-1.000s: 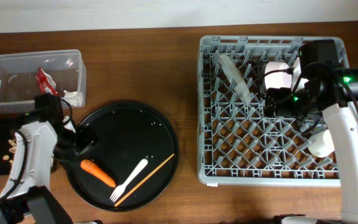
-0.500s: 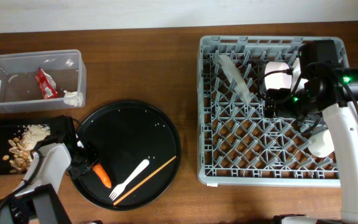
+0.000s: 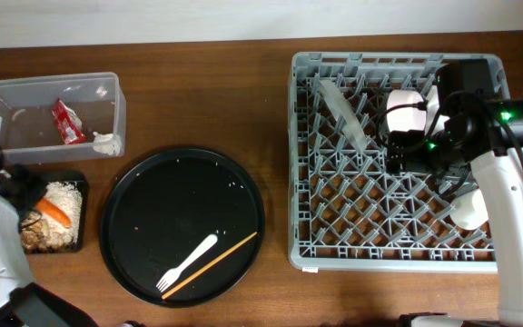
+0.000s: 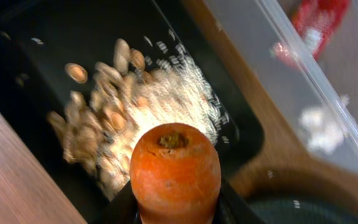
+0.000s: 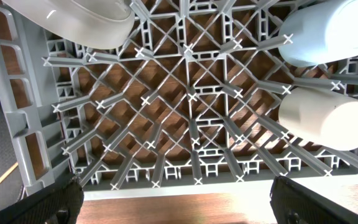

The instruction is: Sort waste into correct bins and load items into the dishwasher rack

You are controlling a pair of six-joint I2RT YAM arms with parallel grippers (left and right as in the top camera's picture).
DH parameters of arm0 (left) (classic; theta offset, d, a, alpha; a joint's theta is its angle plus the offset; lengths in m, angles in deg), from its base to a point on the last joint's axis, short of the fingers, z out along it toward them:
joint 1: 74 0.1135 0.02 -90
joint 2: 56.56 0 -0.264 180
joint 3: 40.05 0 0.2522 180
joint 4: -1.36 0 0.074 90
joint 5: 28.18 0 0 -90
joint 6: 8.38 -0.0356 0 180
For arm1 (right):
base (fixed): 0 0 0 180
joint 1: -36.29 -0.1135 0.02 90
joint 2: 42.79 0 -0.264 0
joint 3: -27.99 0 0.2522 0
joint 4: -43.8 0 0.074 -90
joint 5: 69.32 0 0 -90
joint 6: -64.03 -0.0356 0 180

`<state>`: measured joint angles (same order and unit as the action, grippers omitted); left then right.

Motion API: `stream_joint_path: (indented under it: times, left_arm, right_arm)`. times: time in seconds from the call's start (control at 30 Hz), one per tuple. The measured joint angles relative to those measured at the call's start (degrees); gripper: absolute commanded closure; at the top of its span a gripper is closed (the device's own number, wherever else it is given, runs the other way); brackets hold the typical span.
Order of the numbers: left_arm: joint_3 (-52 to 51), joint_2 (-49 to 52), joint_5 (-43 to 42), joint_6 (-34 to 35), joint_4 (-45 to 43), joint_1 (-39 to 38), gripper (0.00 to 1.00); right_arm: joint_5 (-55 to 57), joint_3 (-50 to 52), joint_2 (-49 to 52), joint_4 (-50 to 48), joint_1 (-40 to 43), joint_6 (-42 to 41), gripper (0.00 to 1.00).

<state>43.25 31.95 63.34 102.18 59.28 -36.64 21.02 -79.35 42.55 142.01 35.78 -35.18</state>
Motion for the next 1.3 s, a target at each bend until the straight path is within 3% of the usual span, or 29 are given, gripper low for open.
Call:
stream_joint_path:
  times: [0.13,0.3,0.37,0.4,0.5,0.53,0.57,0.63,0.77,0.87,1.0,1.13,1.3]
  left_arm:
    - [0.07,0.87,1.64,0.0,-5.4,5.9,0.81]
    - [0.33,11.3,1.99,0.0,-7.37,7.45,0.8]
    - [0.33,16.15,1.99,0.0,-7.67,7.45,0.72]
    - [0.33,17.09,1.97,0.0,-7.82,7.45,0.62]
    - [0.33,18.4,2.21,-0.13,-8.57,7.45,0.54]
    - [0.33,18.4,2.21,-0.17,-8.79,7.45,0.41]
    - [0.33,18.4,2.19,-0.17,-8.83,7.45,0.34]
    - [0.33,18.4,1.95,-0.39,-8.61,7.45,0.33]
    - [3.78,17.53,-0.79,-0.39,-3.04,7.45,0.31]
    - [7.02,9.75,-6.36,-0.46,-1.03,5.35,0.3]
    - [8.55,2.75,-9.44,-3.17,9.35,-8.39,0.26]
    - [8.28,2.99,-7.72,-4.15,21.94,-15.21,0.19]
    - [8.28,2.99,-5.55,-4.35,24.44,-15.39,0.16]
  right_arm:
    - [0.02,0.0,0.02,-0.04,0.02,-0.02,0.01]
    - [0.02,0.0,0.04,-0.02,0.02,0.0,0.01]
    - [0.02,0.0,0.07,0.02,0.02,0.0,0.01]
    - [0.02,0.0,0.04,0.02,0.0,0.0,0.01]
    - [0.02,0.0,0.07,0.09,0.02,-0.02,0.01]
    - [0.0,0.0,0.04,0.09,0.02,0.0,0.01]
    - [0.0,0.0,0.04,0.11,0.02,0.0,0.01]
    - [0.0,0.0,0.07,0.15,0.02,0.02,0.02]
    - [0.0,0.0,0.07,0.26,0.02,0.02,0.01]
    - [0.0,0.0,0.07,0.26,0.02,0.04,0.01]
    - [-1.81,0.0,0.07,0.63,0.02,1.18,0.01]
    - [-14.25,0.0,0.11,1.01,-1.44,11.76,0.01]
    - [-20.63,0.2,1.95,-0.7,-21.46,19.93,0.01]
